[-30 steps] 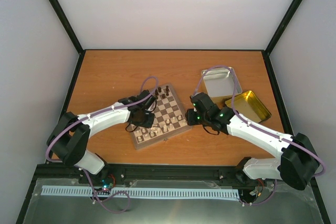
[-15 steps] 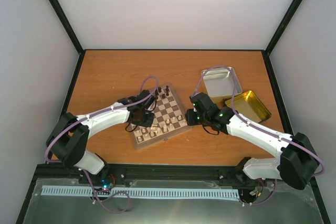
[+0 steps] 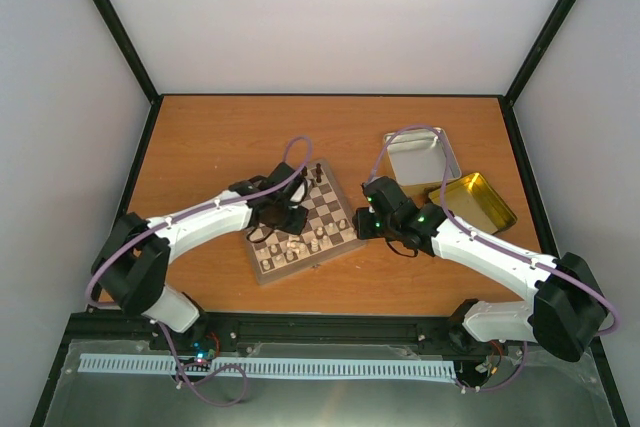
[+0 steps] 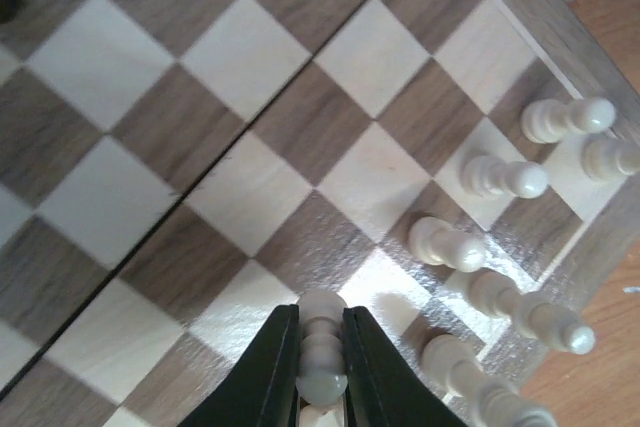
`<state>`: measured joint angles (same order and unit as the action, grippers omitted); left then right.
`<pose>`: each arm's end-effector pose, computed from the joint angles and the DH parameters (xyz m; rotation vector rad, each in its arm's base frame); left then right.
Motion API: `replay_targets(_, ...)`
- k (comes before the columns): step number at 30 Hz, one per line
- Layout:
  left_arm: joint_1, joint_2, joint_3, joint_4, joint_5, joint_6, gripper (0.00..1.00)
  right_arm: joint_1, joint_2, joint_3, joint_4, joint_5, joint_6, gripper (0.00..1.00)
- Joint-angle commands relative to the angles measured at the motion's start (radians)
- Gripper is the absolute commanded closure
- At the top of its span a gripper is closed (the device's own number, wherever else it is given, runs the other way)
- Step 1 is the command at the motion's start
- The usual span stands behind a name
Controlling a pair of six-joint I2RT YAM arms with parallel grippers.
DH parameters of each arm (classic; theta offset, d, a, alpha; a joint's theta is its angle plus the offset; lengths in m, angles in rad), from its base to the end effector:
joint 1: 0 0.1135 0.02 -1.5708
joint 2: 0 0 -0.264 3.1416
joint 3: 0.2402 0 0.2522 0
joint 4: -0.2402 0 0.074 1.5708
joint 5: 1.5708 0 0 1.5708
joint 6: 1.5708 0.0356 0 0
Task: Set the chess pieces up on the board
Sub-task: Pick up the chess piece from the chessboard, then place the chess piece on the chessboard.
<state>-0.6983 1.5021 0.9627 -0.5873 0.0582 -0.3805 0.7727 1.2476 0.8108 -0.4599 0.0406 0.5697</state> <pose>0.2207 -0.1880 0.2036 0.4553 2.7261 -0.3895 0.1814 0.1748 0.2290 -0.2395 2.5304 0.5135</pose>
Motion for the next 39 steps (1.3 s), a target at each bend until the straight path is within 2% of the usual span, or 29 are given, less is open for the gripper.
replay_targets(1, -0.023, 0.043, 0.051, 0.031, 0.066, 0.058, 0.89, -0.009, -0.017, 0.005, 0.0, 0.026, 0.009, 0.69)
replay_targets(9, -0.027, 0.075, 0.054, 0.014, 0.13, 0.083, 0.88, -0.009, -0.013, 0.005, 0.004, 0.028, 0.002, 0.69)
replay_targets(22, -0.027, 0.132, 0.07, -0.011, 0.122, 0.094, 0.86, -0.009, -0.005, 0.007, 0.009, 0.022, 0.002, 0.69)
replay_targets(30, -0.027, 0.13, 0.085, -0.014, 0.121, 0.088, 0.72, -0.009, -0.007, 0.005, 0.008, 0.021, 0.003, 0.69)
replay_targets(39, -0.026, 0.076, 0.139, -0.086, 0.078, 0.065, 0.63, -0.009, -0.017, 0.003, 0.015, 0.013, 0.016, 0.69)
